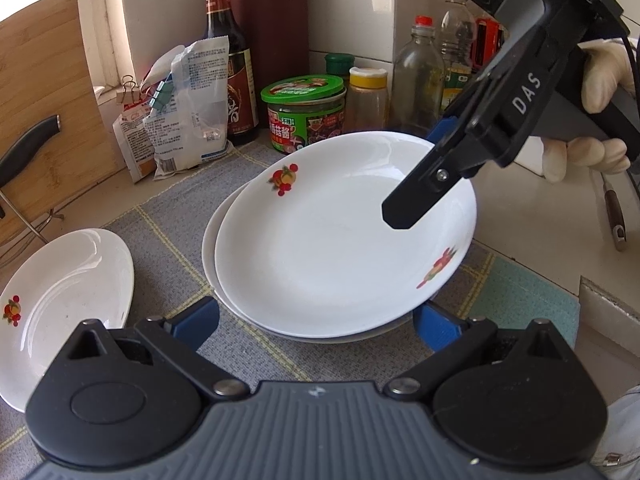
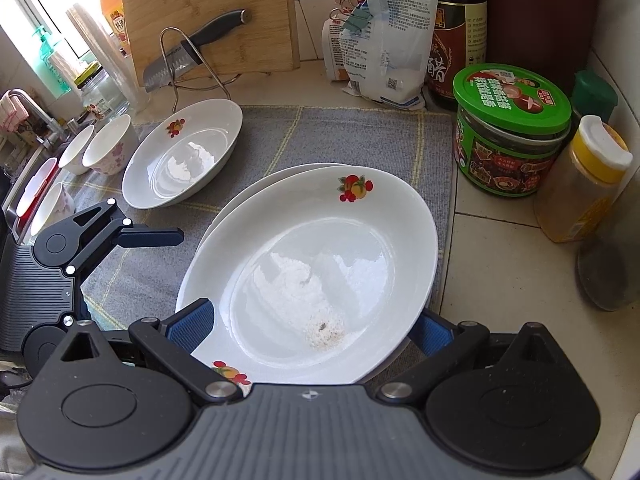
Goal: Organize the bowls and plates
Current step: 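Open the right gripper to release the plate onto the stack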
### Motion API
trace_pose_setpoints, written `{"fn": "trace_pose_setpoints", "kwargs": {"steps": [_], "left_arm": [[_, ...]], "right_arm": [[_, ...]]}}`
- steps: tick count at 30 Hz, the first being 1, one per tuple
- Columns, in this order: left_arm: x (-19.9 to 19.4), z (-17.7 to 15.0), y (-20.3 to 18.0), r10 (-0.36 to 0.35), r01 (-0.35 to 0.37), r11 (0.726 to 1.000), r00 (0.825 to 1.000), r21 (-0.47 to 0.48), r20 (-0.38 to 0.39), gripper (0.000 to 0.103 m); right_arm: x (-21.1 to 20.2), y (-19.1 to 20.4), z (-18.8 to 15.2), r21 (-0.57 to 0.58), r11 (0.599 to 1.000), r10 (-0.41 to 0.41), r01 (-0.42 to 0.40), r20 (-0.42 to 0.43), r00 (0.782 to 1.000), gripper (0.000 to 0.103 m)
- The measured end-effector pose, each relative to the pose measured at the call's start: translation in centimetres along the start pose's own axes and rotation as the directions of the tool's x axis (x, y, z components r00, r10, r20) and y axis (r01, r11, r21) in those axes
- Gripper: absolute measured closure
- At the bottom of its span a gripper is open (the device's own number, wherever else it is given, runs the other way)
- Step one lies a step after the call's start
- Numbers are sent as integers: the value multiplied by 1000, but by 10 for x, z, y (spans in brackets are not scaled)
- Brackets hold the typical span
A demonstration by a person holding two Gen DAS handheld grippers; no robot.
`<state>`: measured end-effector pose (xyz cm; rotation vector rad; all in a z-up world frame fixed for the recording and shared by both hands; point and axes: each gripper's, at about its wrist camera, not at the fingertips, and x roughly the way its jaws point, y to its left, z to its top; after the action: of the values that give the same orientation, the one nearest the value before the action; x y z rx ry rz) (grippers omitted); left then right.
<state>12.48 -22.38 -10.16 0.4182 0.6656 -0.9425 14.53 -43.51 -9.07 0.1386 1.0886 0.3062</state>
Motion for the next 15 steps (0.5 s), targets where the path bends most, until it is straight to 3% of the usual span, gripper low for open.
{"fn": "trace_pose_setpoints", "kwargs": {"steps": [15], "left_arm": [[1, 4, -3, -7, 7, 1000, 1000, -7, 11, 1]], "right_arm": [[2, 10, -2, -53, 998, -46, 45, -19, 999, 0]]}}
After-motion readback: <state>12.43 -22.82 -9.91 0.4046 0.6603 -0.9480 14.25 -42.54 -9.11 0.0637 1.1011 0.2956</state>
